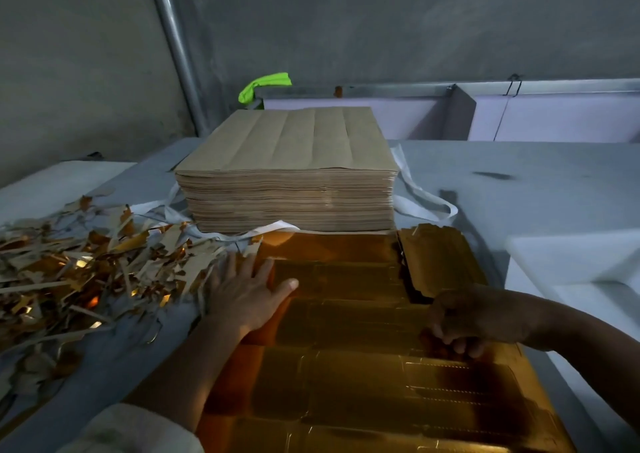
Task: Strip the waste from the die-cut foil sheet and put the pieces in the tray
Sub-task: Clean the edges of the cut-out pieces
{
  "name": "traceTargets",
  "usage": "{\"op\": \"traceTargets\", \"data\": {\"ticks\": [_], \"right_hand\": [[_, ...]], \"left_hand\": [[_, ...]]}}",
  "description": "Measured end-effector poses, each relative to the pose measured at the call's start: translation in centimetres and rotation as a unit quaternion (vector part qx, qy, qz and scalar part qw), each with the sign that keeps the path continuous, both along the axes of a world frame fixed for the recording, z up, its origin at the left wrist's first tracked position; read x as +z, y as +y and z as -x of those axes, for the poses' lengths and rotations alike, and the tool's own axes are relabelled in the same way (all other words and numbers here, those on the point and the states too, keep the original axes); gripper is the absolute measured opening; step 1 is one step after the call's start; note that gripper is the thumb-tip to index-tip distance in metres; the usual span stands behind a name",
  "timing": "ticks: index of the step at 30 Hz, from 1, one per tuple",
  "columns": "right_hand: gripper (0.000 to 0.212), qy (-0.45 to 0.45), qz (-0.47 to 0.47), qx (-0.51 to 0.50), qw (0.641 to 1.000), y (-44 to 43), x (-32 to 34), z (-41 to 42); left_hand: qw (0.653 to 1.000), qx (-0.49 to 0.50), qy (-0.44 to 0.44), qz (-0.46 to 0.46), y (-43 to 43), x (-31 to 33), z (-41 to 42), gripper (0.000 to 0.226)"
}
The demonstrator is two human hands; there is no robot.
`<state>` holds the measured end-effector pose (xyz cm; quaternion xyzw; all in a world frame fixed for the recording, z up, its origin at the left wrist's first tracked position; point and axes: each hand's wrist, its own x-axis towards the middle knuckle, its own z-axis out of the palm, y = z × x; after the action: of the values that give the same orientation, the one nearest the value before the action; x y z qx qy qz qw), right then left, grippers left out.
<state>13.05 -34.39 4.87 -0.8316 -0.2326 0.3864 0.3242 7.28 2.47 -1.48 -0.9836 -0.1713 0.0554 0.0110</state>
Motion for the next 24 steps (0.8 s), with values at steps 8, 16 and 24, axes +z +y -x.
{"op": "traceTargets", "data": {"ticks": [8,16,24], "right_hand": [[0.011,0.001,-0.001,0.003,1.000,0.2,0.5,0.3],[0.010,-0.005,-0.007,0.000,1.000,0.2,0.5,0.3],[0.009,0.002,-0.006,-0.003,1.000,0.2,0.6,0.5]], "left_hand": [[0.995,0.098,0.013,0.005,4.6,0.1,1.6,0.103],[0.981,0.038,-0.187,-0.046,2.0,1.3,1.5,0.052],[0.969,-0.025,-0.228,-0.094,-2.1,2.4,0.5,0.031]]}}
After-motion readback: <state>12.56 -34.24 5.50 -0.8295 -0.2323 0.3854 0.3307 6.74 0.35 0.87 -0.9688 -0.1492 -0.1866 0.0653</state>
